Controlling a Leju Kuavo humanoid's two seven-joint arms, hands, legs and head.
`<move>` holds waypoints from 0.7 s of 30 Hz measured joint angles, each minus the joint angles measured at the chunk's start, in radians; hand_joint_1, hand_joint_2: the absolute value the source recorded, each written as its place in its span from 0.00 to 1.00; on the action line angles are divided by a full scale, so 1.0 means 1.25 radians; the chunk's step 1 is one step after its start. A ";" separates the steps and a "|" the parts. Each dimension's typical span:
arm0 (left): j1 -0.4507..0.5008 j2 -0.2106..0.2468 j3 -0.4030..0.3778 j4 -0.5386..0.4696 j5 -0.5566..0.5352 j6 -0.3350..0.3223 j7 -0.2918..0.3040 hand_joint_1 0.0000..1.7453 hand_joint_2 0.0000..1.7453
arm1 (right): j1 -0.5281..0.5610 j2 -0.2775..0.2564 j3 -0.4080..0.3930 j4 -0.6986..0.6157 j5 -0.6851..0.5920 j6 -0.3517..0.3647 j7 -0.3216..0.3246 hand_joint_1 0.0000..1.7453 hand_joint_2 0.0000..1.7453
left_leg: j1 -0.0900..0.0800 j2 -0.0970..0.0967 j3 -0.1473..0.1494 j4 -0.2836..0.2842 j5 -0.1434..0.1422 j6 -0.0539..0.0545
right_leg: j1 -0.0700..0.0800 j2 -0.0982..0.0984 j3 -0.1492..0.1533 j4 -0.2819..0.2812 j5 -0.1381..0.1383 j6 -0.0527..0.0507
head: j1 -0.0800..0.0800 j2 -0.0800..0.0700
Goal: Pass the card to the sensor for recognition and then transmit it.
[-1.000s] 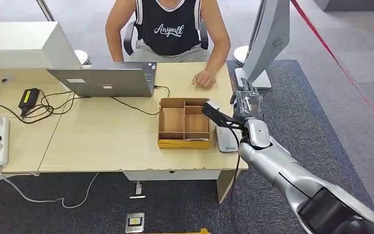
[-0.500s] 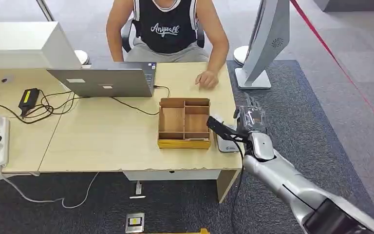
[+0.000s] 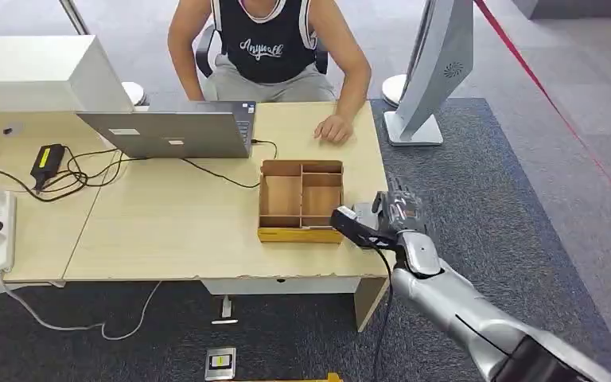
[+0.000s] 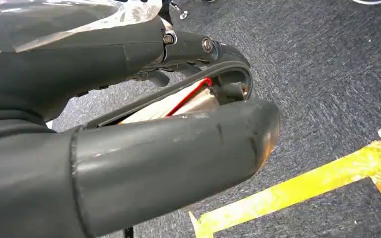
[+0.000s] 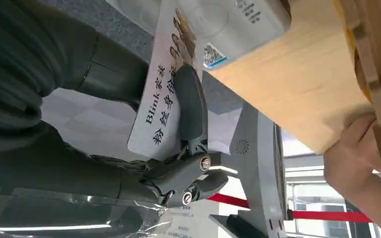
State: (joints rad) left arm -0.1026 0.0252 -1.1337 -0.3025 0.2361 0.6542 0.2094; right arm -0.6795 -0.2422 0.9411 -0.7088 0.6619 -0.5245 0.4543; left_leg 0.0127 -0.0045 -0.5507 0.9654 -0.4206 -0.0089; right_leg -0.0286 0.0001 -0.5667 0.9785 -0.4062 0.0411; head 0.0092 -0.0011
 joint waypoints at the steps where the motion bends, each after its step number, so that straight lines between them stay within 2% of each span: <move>1: 0.000 0.000 0.000 0.000 0.000 0.000 0.000 0.00 0.00 | 0.003 0.001 0.002 0.001 -0.002 0.000 0.000 1.00 1.00 | 0.000 0.000 0.000 0.000 0.000 0.000 | 0.000 0.000 0.000 0.000 0.000 0.000 | 0.000 0.000; 21: 0.001 0.002 0.000 0.000 0.000 0.000 0.001 0.00 0.00 | 0.018 0.006 0.010 0.013 -0.018 0.002 -0.002 1.00 1.00 | 0.000 0.000 0.001 0.000 0.000 0.000 | 0.000 0.000 0.000 0.000 0.000 0.000 | 0.000 0.000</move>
State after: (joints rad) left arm -0.1009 0.0282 -1.1341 -0.3025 0.2361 0.6542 0.2102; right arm -0.6574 -0.2346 0.9541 -0.6924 0.6397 -0.5219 0.4517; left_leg 0.0127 -0.0042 -0.5500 0.9654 -0.4205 -0.0089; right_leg -0.0286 0.0001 -0.5664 0.9783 -0.4062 0.0411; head 0.0092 -0.0011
